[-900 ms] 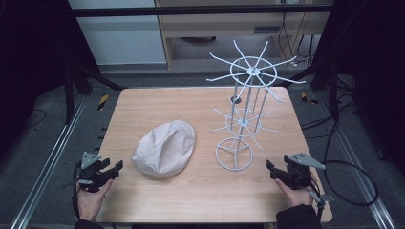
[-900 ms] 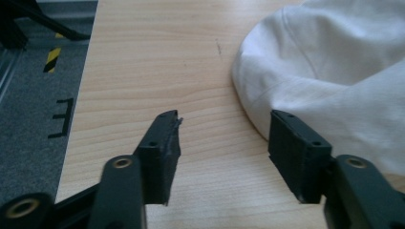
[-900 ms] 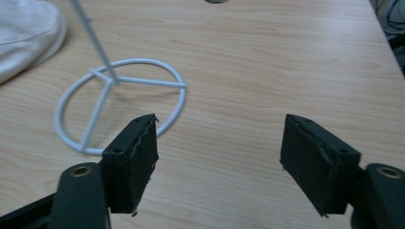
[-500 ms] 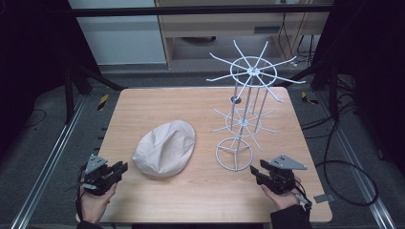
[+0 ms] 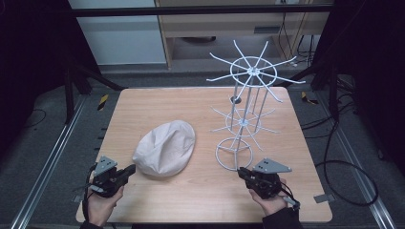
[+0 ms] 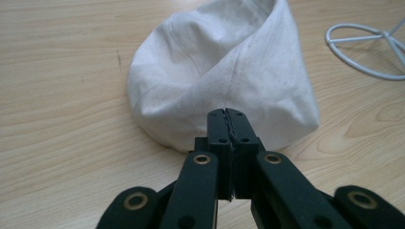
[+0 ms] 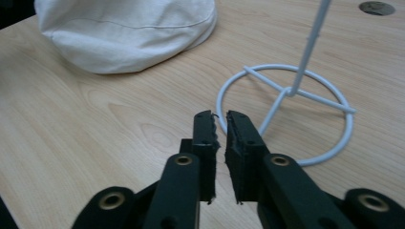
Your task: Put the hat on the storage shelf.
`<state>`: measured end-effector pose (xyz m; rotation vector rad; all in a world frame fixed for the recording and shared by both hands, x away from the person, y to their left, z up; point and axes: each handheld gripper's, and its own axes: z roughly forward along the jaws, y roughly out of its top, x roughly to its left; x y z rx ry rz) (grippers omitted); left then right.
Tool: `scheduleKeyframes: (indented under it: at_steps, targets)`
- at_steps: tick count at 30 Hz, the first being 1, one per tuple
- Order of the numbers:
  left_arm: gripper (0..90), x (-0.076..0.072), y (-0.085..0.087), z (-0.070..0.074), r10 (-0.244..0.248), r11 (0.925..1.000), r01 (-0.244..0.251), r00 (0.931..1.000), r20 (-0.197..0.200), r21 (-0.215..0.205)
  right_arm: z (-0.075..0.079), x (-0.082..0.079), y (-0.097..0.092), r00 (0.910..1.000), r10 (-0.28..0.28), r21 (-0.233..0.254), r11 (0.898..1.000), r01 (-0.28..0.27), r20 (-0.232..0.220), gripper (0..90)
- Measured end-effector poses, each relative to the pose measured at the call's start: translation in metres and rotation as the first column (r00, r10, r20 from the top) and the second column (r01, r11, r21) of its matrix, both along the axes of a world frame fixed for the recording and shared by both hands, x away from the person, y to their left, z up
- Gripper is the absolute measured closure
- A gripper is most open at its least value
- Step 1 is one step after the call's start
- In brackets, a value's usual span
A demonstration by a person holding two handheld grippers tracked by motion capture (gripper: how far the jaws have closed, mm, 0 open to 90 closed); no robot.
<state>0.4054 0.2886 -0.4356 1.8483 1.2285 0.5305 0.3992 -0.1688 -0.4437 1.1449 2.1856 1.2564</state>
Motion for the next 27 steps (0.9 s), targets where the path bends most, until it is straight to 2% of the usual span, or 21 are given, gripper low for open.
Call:
scheduleKeyframes:
  at_steps: [1,2,3,5,6,7,9,10,11,13,17,19,24,26,27]
  targets:
    - [88.8,0.000,-0.003,0.004,0.005,1.0000,-0.005,0.9998,0.018,0.002,0.000,0.000,0.004,0.9999,0.015,0.001,1.000,-0.015,-0.001,87.5]
    - [87.1,0.000,-0.003,0.004,0.005,1.0000,-0.005,0.9998,0.018,0.002,0.000,0.000,0.004,0.9999,0.015,0.001,1.000,-0.015,-0.001,87.5]
    - [87.1,0.001,-0.004,0.008,0.013,0.9999,-0.013,0.9993,0.034,-0.001,0.000,0.000,0.005,0.9998,0.021,-0.001,1.000,-0.021,-0.001,88.5]
    - [79.1,0.003,-0.006,0.013,0.014,0.9998,-0.014,0.9986,0.051,-0.016,0.000,0.001,0.007,0.9996,0.029,0.000,1.000,-0.029,-0.006,90.0]
    - [79.1,0.004,-0.008,0.016,0.013,0.9996,-0.011,0.9980,0.062,-0.025,0.000,0.001,0.007,0.9996,0.029,0.000,1.000,-0.029,-0.006,90.0]
    - [70.2,0.007,-0.014,0.020,0.001,0.9999,0.001,0.9971,0.076,-0.017,0.000,0.001,0.007,0.9996,0.026,0.004,1.000,-0.026,-0.007,90.0]
    - [68.2,0.009,-0.019,0.021,-0.009,0.9999,0.010,0.9970,0.077,-0.006,0.000,0.001,0.007,0.9996,0.026,0.006,1.000,-0.026,-0.008,90.0]
    - [62.4,0.011,-0.022,0.022,-0.017,0.9999,0.017,0.9965,0.082,0.000,0.000,0.001,0.008,0.9997,0.025,0.006,1.000,-0.025,-0.007,90.0]
    - [52.9,0.016,-0.028,0.022,-0.027,0.9993,0.024,0.9961,0.084,0.027,-0.001,0.002,0.008,0.9997,0.023,0.006,1.000,-0.023,-0.006,89.6]
    - [45.8,0.021,-0.034,0.021,-0.032,0.9987,0.028,0.9961,0.082,0.042,-0.002,0.002,0.008,0.9997,0.023,0.006,1.000,-0.023,-0.005,87.3]
    - [39.0,0.032,-0.044,0.019,-0.054,0.9972,0.050,0.9964,0.066,0.056,-0.003,0.003,0.008,0.9996,0.025,0.013,1.000,-0.025,-0.009,84.8]
    - [32.6,0.038,-0.051,0.018,-0.057,0.9967,0.053,0.9967,0.058,0.061,-0.004,0.003,0.008,0.9995,0.028,0.015,1.000,-0.028,-0.012,83.6]
    - [31.1,0.049,-0.060,0.013,-0.054,0.9959,0.052,0.9980,0.031,0.075,-0.004,0.003,0.009,0.9994,0.033,0.021,0.999,-0.033,-0.012,82.5]
    - [34.9,0.053,-0.061,0.010,-0.047,0.9952,0.045,0.9986,0.024,0.087,-0.004,0.003,0.010,0.9993,0.036,0.022,0.999,-0.036,-0.008,82.4]
    - [39.8,0.056,-0.062,0.006,-0.046,0.9946,0.045,0.9989,0.012,0.093,-0.004,0.003,0.011,0.9992,0.041,0.027,0.999,-0.041,-0.005,82.4]
